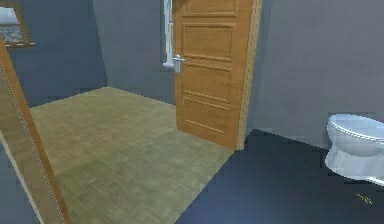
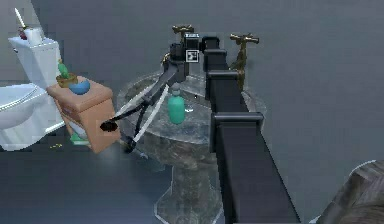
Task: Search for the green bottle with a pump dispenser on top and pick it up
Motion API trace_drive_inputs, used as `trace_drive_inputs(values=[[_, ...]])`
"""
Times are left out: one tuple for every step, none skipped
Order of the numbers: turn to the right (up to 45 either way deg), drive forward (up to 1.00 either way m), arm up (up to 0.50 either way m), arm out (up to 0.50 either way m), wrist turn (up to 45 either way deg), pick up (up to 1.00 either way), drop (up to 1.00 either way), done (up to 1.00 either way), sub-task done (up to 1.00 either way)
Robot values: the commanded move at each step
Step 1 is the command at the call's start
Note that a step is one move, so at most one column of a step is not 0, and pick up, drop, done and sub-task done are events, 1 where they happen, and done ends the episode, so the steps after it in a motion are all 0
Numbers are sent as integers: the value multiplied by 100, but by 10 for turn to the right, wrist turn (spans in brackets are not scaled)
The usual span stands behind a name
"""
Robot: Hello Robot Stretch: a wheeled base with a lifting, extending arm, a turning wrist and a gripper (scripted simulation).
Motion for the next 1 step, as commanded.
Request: trace_drive_inputs(values=[[0,0,0,0,450,0,0,0,0]])
